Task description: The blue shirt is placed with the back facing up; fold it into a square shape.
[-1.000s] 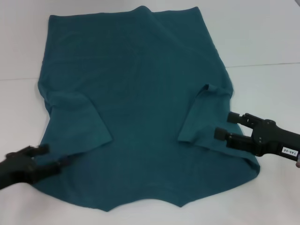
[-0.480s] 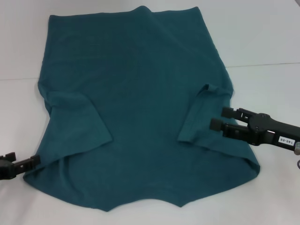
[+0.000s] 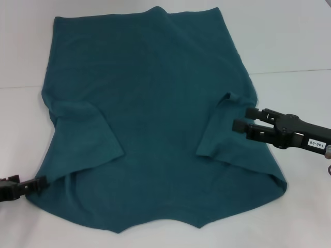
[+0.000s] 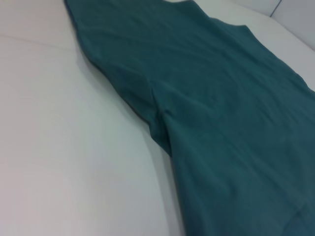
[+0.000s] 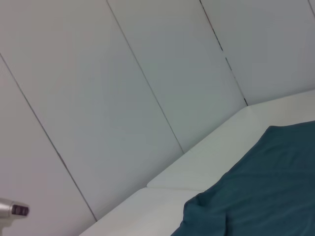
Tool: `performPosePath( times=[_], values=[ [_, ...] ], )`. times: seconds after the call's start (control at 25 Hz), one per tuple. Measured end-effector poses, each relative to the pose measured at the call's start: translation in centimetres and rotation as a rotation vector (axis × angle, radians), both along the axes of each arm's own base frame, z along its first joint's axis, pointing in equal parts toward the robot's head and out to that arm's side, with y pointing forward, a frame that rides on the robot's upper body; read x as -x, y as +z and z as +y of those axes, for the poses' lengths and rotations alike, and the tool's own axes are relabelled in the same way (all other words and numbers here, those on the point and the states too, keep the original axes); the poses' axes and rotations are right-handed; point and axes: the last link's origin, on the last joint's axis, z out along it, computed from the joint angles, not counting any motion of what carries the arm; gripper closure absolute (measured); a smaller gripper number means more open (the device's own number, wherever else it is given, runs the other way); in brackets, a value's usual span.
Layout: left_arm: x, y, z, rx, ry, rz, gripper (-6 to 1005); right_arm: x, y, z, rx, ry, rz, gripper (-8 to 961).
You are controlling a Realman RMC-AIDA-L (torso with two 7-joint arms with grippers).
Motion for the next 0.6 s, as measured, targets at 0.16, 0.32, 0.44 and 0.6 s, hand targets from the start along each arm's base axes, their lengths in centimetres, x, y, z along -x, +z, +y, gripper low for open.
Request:
performPosePath(
  times=[0.16, 0.32, 0.44, 0.6],
  values=[
    [0.01, -0.17, -0.07, 0.012, 0.006, -0.002, 65, 0.05, 0.11, 0.15, -0.003, 0.000, -0.001, 25],
    [-0.04, -0.24, -0.18, 0.026, 0.010, -0.006, 65, -0.06, 0.30, 0.22, -0.011, -0.007, 0.002, 25],
    [0.01, -0.30, -0.30, 0.046, 0.012, 0.002, 65, -0.09, 0.35, 0.23, -0.014, -0.009, 0.003, 26],
    [-0.20, -0.40, -0.45, 0.085, 0.004, 0.002, 65, -0.14, 0.43, 0.25, -0.017, -0.014, 0.006, 26]
  ],
)
